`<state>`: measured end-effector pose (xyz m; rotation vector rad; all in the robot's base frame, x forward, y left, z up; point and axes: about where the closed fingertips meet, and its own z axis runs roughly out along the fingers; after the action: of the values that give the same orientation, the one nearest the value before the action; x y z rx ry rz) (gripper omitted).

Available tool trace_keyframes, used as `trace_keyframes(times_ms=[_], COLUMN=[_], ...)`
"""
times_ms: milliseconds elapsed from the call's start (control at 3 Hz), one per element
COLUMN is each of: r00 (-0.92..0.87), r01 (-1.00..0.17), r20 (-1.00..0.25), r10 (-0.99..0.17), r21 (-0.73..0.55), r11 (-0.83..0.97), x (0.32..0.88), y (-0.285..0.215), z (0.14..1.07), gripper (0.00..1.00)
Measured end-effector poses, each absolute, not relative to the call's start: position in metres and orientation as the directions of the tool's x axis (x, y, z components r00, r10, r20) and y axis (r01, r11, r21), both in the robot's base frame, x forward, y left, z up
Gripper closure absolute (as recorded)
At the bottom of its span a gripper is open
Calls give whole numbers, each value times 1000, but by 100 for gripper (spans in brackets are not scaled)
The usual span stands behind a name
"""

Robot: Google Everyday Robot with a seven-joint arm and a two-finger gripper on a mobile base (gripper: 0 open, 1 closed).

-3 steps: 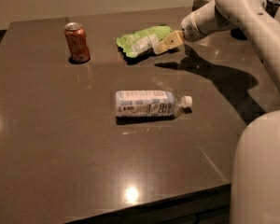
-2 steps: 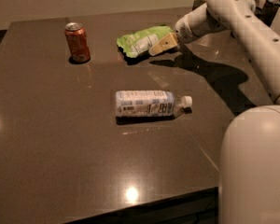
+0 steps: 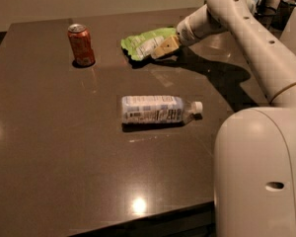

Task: Move green rice chip bag near blue plastic bottle

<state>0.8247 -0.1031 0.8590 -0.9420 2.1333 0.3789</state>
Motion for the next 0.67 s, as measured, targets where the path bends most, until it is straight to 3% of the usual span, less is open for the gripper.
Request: trace_keyframes(times_ms=[667], r00=[-422], r01=[-745], r20=[-761], r10=[-493], r21=[-19], r11=[667], x=[816], y=[-107], z=[874], gripper=[59])
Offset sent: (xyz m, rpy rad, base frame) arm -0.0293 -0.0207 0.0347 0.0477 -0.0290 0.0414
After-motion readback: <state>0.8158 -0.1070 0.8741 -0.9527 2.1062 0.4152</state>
